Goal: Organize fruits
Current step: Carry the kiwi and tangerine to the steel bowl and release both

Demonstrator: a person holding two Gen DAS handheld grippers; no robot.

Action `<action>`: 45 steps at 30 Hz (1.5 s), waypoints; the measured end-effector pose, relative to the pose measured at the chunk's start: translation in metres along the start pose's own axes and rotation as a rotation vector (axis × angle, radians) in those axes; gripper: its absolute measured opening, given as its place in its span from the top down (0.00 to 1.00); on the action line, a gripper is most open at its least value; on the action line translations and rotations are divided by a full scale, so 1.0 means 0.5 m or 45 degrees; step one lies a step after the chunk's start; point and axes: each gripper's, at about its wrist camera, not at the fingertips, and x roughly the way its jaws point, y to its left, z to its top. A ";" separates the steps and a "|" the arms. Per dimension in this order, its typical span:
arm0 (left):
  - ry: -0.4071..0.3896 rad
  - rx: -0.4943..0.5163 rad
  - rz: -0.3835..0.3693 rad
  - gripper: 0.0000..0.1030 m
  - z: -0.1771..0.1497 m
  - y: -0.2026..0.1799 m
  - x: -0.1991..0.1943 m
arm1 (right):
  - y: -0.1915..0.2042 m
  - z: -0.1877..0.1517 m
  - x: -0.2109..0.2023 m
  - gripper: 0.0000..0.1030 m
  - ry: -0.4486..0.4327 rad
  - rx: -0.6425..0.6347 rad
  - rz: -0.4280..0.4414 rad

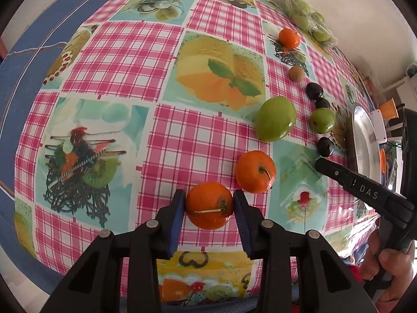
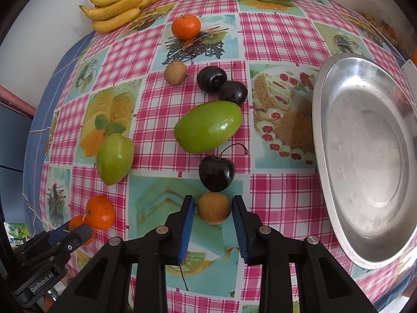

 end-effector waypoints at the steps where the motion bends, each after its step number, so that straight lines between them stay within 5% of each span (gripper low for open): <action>1: -0.001 -0.004 0.005 0.62 -0.003 0.002 -0.003 | 0.001 0.000 -0.001 0.73 0.003 -0.006 -0.001; 12: -0.130 -0.134 -0.033 0.63 0.015 0.011 -0.085 | 0.003 -0.001 -0.043 0.73 -0.057 -0.023 0.053; 19: -0.218 -0.173 -0.126 0.63 0.041 -0.064 -0.119 | -0.015 -0.001 -0.079 0.73 -0.116 -0.010 0.052; 32: -0.166 0.035 -0.151 0.63 0.067 -0.330 -0.060 | -0.172 0.009 -0.125 0.73 -0.208 0.250 -0.065; 45: -0.135 0.308 -0.165 0.62 0.069 -0.511 0.014 | -0.348 0.003 -0.138 0.73 -0.250 0.571 -0.183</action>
